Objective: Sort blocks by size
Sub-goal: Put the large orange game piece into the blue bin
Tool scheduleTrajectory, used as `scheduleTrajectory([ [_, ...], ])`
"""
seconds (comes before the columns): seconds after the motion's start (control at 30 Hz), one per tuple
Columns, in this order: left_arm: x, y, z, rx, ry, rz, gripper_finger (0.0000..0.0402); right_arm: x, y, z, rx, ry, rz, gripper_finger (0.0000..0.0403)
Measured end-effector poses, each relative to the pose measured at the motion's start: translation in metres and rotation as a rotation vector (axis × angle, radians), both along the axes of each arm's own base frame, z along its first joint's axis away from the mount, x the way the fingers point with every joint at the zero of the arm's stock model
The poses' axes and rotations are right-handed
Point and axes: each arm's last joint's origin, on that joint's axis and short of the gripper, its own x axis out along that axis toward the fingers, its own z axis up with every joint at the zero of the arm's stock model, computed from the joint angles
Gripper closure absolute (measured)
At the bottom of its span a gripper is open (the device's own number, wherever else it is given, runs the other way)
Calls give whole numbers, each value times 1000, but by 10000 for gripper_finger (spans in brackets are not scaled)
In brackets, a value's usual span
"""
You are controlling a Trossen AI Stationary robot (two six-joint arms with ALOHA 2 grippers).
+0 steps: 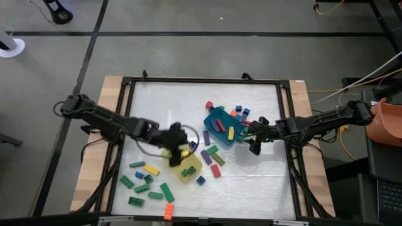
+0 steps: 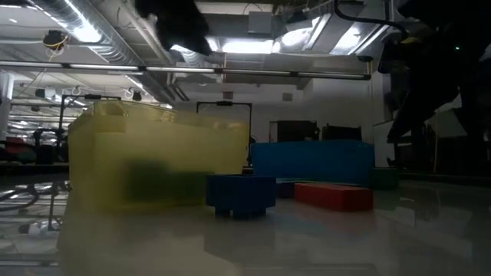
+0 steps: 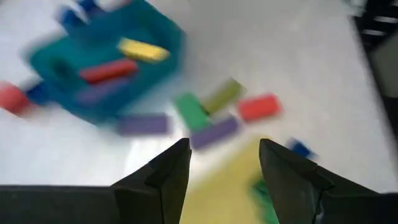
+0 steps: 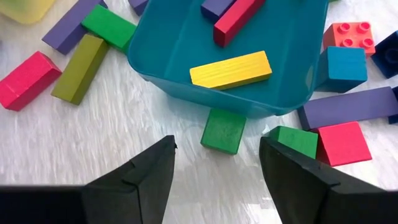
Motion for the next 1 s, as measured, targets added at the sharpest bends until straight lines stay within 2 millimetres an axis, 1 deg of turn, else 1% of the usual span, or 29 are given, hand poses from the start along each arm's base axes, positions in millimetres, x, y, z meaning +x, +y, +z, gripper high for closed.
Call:
scheduleTrajectory([
  [0.1,-9,-26,-2,-82,22,-12,221,0,0,0,0,0,0,171],
  [0.2,-19,-49,-2,-207,35,19,221,0,0,0,0,0,0,171],
  [0.37,-37,-81,-3,-494,88,178,221,0,0,0,1,0,0,171],
  [0.47,-45,-98,-7,-640,137,283,221,0,0,0,1,0,0,171],
  [0.63,-54,-122,-22,-889,259,527,221,0,0,0,2,0,1,171],
  [0.77,-56,-143,-41,-1046,410,688,221,0,0,0,2,0,1,171],
  [0.87,-51,-160,-57,-1155,528,741,221,0,0,0,2,1,2,171],
  [1.0,-39,-180,-78,-1267,615,738,221,0,0,0,3,1,3,171],
])
